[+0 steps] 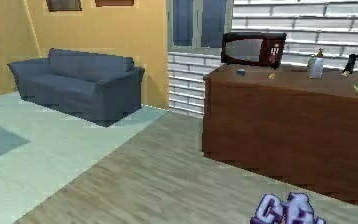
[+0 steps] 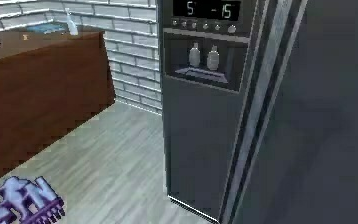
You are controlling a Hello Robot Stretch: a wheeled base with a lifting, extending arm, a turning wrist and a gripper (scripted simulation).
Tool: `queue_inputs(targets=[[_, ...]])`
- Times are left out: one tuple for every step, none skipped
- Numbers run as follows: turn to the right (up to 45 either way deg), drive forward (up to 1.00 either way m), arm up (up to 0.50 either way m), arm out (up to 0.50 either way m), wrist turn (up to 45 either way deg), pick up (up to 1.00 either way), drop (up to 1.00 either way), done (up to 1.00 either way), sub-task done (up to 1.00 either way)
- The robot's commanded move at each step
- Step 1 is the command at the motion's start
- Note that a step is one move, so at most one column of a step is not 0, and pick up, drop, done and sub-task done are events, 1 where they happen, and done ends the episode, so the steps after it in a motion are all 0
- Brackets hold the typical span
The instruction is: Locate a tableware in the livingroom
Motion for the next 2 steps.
queue_inputs(targets=[[-45.0,0.00,0.00,0.00,0.0,0.00,0.00,0.00,0.00],[-15.0,0.00,0.00,0.00,0.0,0.00,0.00,0.00,0.00]])
